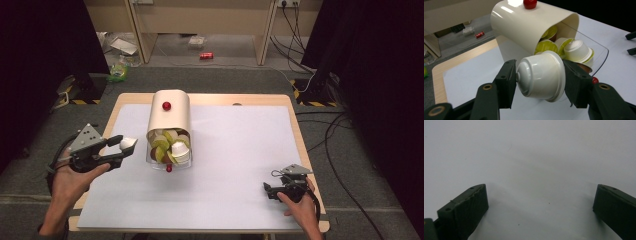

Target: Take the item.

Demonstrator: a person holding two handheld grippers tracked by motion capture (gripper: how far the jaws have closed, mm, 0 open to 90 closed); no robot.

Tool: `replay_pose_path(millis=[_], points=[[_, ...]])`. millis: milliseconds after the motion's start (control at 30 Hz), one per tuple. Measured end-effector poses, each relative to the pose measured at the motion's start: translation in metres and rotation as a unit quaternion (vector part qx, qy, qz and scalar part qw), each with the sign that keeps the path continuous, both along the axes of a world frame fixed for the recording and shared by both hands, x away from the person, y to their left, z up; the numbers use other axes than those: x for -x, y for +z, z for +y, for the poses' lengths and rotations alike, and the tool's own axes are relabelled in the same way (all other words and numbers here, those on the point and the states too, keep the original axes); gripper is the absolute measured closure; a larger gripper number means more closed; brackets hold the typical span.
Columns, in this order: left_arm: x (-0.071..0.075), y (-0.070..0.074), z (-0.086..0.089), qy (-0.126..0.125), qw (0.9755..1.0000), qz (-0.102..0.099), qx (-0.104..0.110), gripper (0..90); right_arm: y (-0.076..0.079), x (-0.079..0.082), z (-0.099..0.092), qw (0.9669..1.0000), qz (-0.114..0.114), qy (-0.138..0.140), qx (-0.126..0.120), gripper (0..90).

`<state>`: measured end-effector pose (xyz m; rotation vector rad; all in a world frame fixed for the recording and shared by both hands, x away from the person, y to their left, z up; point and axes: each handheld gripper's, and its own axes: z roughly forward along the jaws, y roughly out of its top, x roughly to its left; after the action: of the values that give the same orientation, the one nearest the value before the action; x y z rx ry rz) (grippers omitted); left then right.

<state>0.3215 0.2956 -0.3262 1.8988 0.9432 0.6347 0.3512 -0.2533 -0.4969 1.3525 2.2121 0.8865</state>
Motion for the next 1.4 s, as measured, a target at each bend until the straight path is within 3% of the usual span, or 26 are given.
replay_pose_path(millis=[533, 833, 1100, 1400], points=[[-0.004, -0.026, 0.019, 0.030, 0.9995, 0.011, 0.006, 46.9, 0.000, 0.000, 0.000, 1.0000, 0.000, 0.000, 0.000, 0.4], [-0.011, -0.050, 0.025, 0.045, 0.9983, 0.033, 0.013, 46.9, 0.000, 0.000, 0.000, 1.0000, 0.000, 0.000, 0.000, 0.4], [-0.015, -0.060, 0.027, 0.055, 0.9977, 0.039, 0.007, 46.9, 0.000, 0.000, 0.000, 1.0000, 0.000, 0.000, 0.000, 0.4], [-0.021, -0.082, 0.030, 0.083, 0.9955, 0.045, -0.004, 46.9, 0.000, 0.000, 0.000, 1.0000, 0.000, -0.001, 0.000, 0.4]])
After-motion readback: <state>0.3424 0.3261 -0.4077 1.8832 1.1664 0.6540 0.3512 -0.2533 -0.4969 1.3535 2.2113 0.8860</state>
